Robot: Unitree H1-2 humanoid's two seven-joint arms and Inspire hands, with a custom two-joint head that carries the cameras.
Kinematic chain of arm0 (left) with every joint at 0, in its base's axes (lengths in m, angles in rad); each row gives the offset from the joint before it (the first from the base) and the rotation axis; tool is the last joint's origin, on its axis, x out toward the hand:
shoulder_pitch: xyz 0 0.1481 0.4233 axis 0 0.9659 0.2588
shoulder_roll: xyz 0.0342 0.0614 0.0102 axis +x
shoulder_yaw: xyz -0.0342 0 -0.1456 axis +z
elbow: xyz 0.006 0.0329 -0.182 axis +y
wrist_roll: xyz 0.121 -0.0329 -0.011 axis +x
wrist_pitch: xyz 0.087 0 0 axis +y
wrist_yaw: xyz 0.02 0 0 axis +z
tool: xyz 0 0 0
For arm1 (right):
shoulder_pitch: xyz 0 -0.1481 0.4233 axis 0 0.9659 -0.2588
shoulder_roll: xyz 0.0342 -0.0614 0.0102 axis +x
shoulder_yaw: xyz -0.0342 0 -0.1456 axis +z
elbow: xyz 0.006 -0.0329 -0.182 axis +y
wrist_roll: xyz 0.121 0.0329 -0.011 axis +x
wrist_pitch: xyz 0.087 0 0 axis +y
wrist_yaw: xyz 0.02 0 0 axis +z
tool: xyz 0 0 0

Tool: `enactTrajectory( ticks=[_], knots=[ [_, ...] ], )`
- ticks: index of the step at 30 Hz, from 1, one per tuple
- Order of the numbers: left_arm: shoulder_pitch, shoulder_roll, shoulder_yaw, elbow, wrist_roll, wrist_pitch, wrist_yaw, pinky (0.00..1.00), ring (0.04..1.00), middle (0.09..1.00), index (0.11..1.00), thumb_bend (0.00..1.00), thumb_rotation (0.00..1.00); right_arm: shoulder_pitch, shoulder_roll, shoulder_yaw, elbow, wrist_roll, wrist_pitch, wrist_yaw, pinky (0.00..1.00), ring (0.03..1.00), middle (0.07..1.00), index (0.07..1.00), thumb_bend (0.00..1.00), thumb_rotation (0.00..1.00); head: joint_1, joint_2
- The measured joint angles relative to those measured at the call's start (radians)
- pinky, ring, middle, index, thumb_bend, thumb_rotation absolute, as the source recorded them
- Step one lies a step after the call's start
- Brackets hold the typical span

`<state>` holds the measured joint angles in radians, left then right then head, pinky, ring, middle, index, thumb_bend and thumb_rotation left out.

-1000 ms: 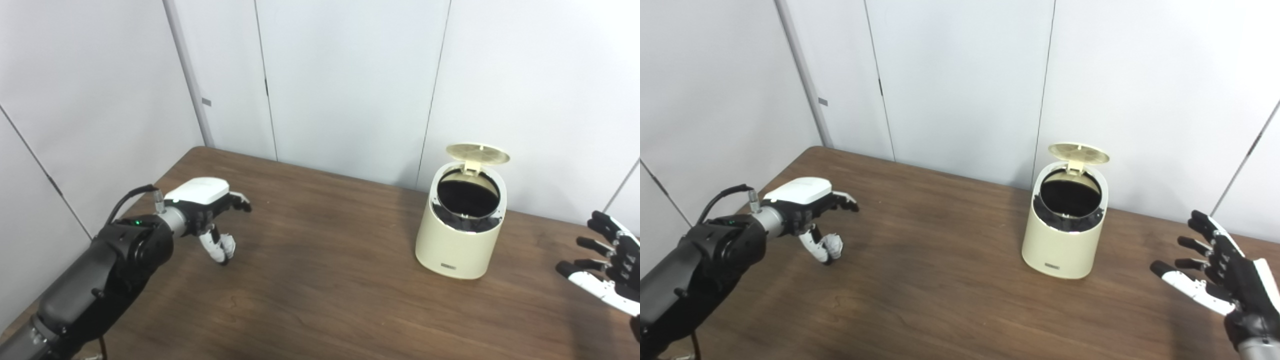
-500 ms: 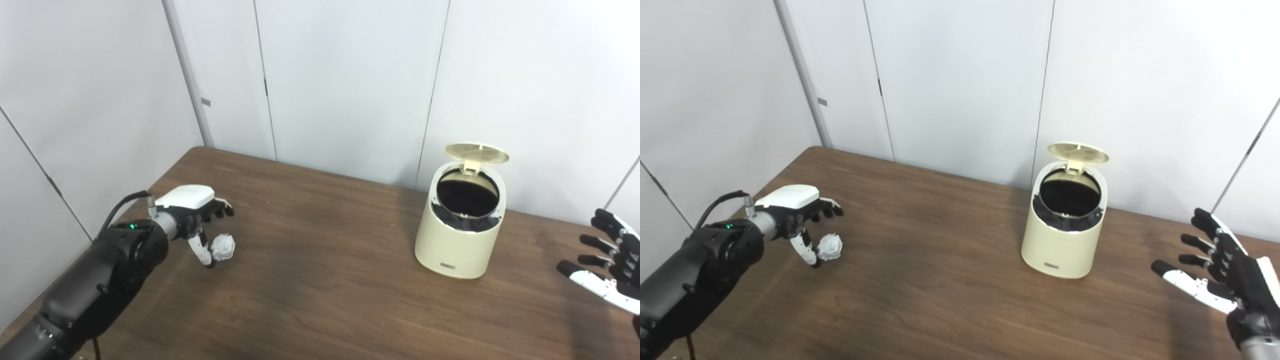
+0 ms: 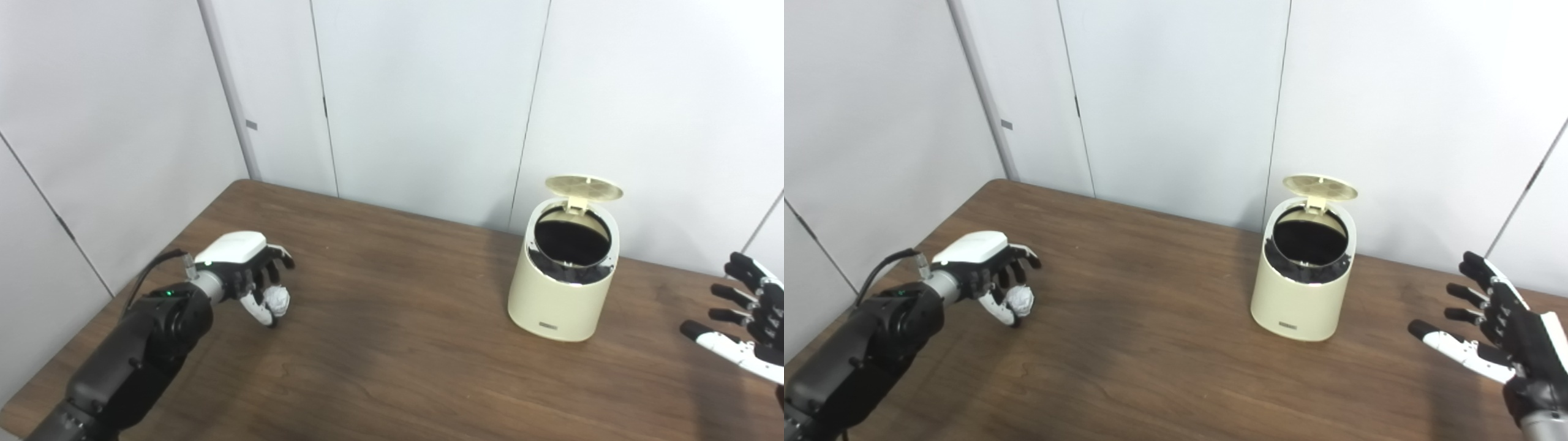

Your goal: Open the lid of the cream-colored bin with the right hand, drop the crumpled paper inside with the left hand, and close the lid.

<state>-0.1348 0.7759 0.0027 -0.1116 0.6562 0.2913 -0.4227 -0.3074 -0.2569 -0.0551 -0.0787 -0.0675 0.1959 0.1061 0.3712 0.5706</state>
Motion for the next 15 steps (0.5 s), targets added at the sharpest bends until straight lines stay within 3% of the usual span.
enactTrajectory(
  ticks=[7,11,12,13,15],
  knots=[
    [0.000,-0.009,-0.005,-0.007,-0.009,0.014,-0.011,0.54,0.646,0.740,0.779,0.80,0.00,0.001,0.000,0.000,-0.023,0.000,0.012,0.000,0.70,0.830,0.912,0.910,0.61,0.20,0.002,0.003],
    [0.000,-0.008,-0.006,0.004,-0.009,0.002,-0.008,0.53,0.602,0.673,0.681,0.78,0.00,0.004,0.000,0.000,-0.024,0.000,0.017,0.000,0.70,0.822,0.905,0.907,0.61,0.20,0.002,0.003],
    [0.000,-0.007,-0.007,0.008,-0.009,-0.001,-0.005,0.50,0.562,0.638,0.590,0.65,0.02,0.005,0.000,0.000,-0.025,-0.001,0.024,0.000,0.70,0.818,0.903,0.907,0.62,0.20,0.002,0.003],
    [-0.001,-0.007,-0.007,0.011,-0.009,-0.001,-0.003,0.46,0.517,0.533,0.548,0.57,0.01,0.005,0.000,0.000,-0.028,-0.002,0.032,0.000,0.70,0.814,0.902,0.906,0.62,0.20,0.002,0.003],
    [-0.001,-0.008,-0.007,0.012,-0.009,-0.001,-0.002,0.45,0.484,0.481,0.520,0.54,0.00,0.005,-0.001,-0.001,-0.030,-0.005,0.036,0.000,0.69,0.810,0.899,0.904,0.62,0.20,0.002,0.003]
  ],
)
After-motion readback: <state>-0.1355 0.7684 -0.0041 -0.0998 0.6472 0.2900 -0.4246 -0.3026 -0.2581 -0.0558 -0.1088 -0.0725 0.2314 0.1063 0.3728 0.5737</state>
